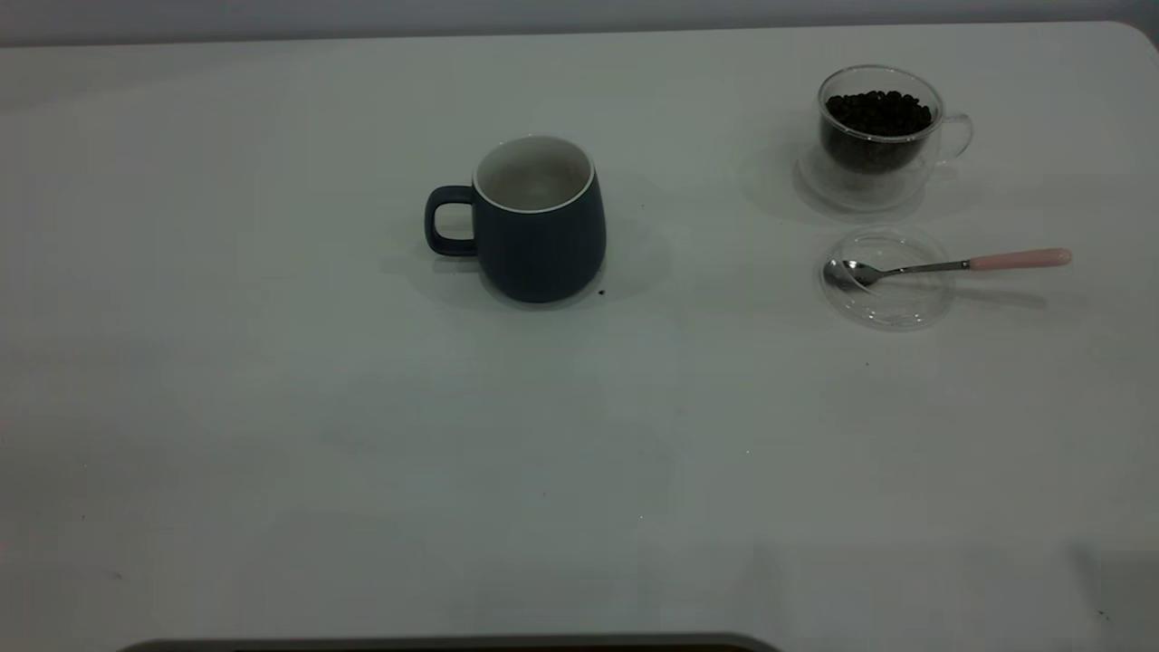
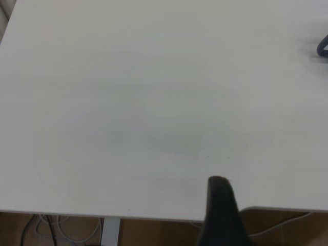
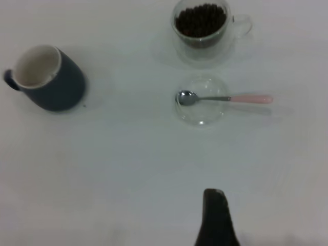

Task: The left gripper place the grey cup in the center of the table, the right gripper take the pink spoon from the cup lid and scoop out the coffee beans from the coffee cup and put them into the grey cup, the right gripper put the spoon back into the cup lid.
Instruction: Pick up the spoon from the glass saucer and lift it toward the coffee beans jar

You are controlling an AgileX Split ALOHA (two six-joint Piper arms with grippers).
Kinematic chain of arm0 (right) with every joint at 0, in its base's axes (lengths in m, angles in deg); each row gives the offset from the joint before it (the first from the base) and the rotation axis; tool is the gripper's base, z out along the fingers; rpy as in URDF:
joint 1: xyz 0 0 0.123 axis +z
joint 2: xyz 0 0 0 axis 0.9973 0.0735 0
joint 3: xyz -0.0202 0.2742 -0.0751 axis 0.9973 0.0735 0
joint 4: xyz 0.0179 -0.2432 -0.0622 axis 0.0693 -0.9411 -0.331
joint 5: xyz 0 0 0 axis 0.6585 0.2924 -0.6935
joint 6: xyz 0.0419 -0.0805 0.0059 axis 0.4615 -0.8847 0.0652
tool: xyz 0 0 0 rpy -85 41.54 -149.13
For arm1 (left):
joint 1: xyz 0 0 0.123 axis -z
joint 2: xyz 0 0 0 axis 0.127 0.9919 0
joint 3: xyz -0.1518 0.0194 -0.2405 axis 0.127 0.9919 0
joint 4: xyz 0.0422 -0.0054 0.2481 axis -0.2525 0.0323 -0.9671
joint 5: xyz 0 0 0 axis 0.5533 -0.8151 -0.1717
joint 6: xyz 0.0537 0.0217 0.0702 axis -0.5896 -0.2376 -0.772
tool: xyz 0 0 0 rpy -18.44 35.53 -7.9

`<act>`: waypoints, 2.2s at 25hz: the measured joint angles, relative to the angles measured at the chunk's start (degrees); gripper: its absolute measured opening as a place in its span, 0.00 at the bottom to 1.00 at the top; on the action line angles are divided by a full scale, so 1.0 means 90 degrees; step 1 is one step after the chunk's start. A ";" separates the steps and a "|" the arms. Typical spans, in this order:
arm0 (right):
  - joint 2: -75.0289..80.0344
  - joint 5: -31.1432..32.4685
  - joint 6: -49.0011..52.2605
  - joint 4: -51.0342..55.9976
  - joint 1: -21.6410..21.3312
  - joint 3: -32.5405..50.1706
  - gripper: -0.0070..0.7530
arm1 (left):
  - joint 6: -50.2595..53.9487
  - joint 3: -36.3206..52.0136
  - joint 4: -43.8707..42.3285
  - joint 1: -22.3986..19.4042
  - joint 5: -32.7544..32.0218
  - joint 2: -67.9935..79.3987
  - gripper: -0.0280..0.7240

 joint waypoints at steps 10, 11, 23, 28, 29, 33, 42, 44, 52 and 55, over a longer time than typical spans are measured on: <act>0.4907 -0.0858 -0.2785 0.1809 0.0000 -0.1917 0.78 | 0.0000 0.0000 0.0000 0.0000 0.0000 0.0000 0.79; 0.5409 -0.0873 -0.3089 0.2081 0.0000 -0.2142 0.78 | 0.0000 0.0000 0.0000 0.0000 0.0000 0.0000 0.79; 0.8460 -0.0749 -0.5285 0.4116 -0.1387 -0.3141 0.78 | 0.0000 0.0000 0.0000 0.0000 0.0000 0.0000 0.79; 0.8951 -0.0337 -0.6202 0.4875 -0.2028 -0.3299 0.78 | 0.0000 0.0000 0.0000 0.0000 0.0000 0.0000 0.79; 0.9104 -0.0181 -0.6384 0.5031 -0.2123 -0.3371 0.78 | 0.0000 0.0000 0.0000 0.0000 0.0000 0.0000 0.79; 0.9628 0.0342 -0.6851 0.5441 -0.2358 -0.3697 0.78 | 0.0000 0.0000 0.0000 0.0000 0.0000 0.0000 0.79; 1.0666 0.0779 -0.6957 0.5604 -0.2427 -0.4218 0.78 | 0.0000 0.0000 0.0000 0.0000 0.0000 0.0000 0.79; 1.0787 0.0841 -0.7082 0.5811 -0.2427 -0.4263 0.78 | 0.0000 0.0000 0.0000 0.0000 0.0000 0.0000 0.79; 1.1286 0.1352 -0.7531 0.6486 -0.2427 -0.4281 0.78 | 0.0000 0.0000 0.0000 0.0000 0.0000 0.0000 0.79; 1.1365 0.1438 -0.7567 0.6554 -0.2419 -0.4298 0.78 | 0.0000 0.0000 0.0000 0.0000 0.0000 0.0000 0.79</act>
